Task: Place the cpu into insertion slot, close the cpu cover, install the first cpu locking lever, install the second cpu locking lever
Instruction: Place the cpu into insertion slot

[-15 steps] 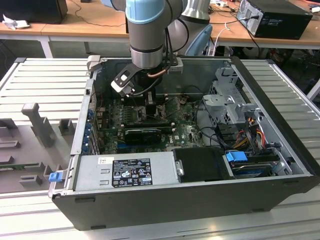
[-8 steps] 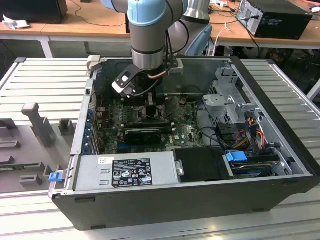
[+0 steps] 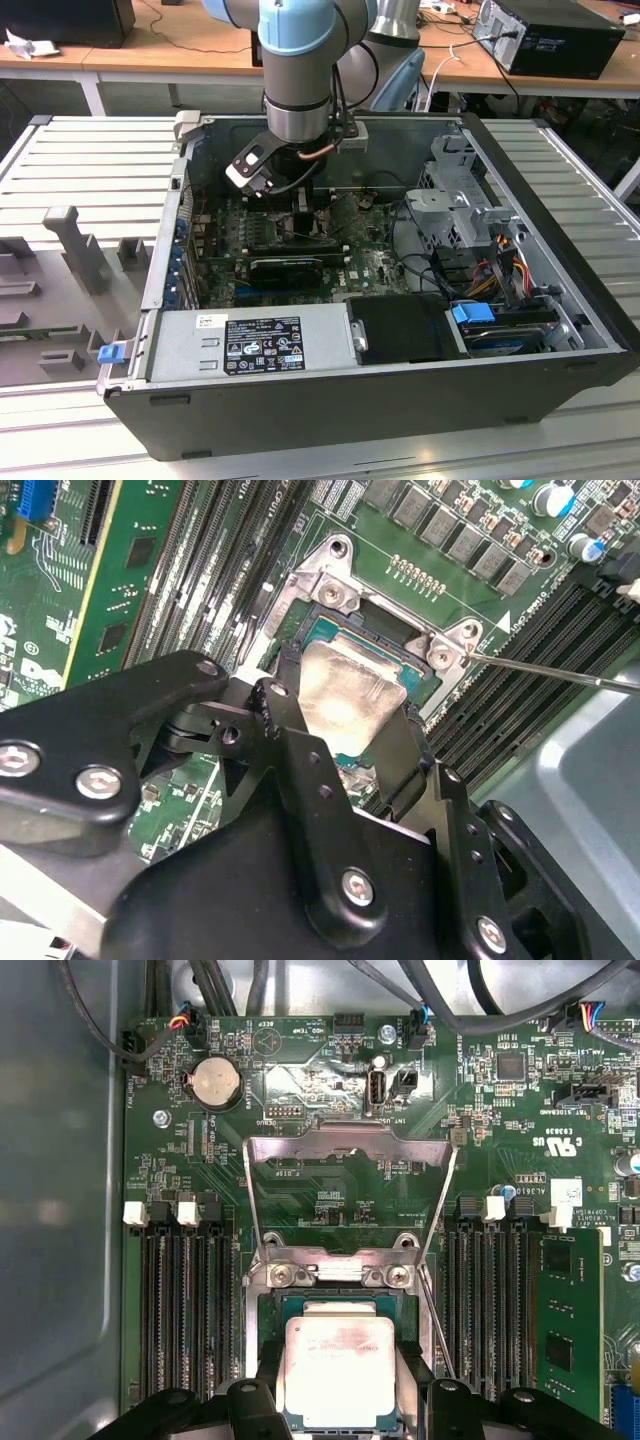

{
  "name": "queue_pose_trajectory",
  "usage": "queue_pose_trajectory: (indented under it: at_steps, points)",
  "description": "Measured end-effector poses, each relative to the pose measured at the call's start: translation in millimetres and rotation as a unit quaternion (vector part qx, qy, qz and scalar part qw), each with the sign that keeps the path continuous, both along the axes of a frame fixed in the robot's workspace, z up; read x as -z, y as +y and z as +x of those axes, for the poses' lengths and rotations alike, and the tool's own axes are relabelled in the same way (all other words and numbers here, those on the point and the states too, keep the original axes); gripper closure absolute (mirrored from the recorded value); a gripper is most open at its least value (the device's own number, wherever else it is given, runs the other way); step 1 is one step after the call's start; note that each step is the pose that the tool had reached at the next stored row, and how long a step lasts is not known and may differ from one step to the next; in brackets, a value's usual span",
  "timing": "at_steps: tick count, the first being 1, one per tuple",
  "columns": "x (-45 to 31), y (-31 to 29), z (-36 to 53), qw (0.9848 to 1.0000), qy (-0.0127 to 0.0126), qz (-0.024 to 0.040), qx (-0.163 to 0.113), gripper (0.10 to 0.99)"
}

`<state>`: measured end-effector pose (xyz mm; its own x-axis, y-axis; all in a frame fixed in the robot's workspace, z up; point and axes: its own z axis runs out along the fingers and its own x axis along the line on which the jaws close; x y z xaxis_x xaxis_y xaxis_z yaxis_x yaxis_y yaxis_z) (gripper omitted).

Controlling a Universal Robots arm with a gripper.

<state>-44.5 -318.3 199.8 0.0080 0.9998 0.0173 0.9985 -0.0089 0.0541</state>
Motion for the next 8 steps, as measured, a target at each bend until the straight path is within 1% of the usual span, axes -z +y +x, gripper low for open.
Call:
queue_pose_trajectory:
  at_steps: [6, 7, 8]
  points:
    - [0.3, 0.1, 0.1, 1.0, -0.0002, 0.0003, 0.0, 0.545]
    - [0.1, 0.1, 0.1, 1.0, -0.0001, 0.0003, 0.0, 0.482]
    - [-0.6, 0.0, 0.0, 1.0, -0.0001, 0.0004, 0.0, 0.482]
